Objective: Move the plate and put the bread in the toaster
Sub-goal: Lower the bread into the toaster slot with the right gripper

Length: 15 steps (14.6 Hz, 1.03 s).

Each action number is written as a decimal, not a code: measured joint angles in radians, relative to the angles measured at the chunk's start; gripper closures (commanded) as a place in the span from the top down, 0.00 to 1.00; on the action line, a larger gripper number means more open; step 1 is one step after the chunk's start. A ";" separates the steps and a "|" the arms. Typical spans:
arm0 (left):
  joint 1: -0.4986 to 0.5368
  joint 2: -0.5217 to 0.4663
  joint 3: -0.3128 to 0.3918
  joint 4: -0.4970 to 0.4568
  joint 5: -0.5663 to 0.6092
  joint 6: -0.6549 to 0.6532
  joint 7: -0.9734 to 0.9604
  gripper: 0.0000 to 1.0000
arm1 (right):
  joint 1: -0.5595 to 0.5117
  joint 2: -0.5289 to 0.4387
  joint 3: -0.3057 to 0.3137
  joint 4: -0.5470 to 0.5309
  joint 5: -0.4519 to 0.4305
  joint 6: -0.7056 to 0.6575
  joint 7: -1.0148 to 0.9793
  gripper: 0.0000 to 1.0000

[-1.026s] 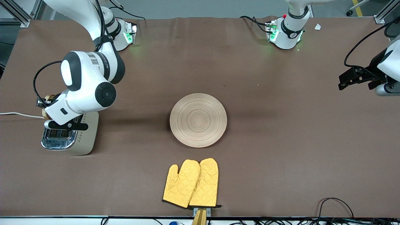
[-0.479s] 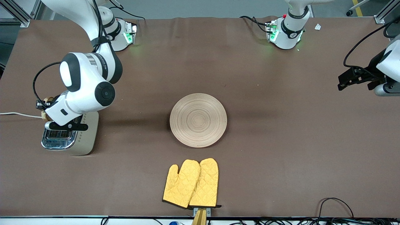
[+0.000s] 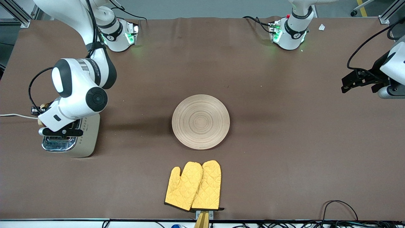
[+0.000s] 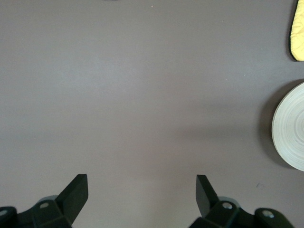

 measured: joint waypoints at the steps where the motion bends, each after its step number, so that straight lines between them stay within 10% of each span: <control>1: 0.000 0.000 0.000 0.003 0.000 0.001 0.000 1.00 | 0.000 0.005 0.001 -0.002 0.000 0.005 0.000 0.02; 8: -0.008 0.004 -0.005 0.007 0.002 0.002 0.001 1.00 | -0.012 0.036 0.000 -0.024 0.000 0.071 0.002 0.05; 13: -0.008 0.004 -0.005 0.007 0.008 0.002 0.001 1.00 | -0.043 0.061 0.000 -0.021 0.000 0.129 0.005 0.93; 15: -0.010 0.004 -0.005 0.007 0.008 0.002 0.001 1.00 | -0.050 0.062 0.001 -0.008 0.004 0.138 0.004 1.00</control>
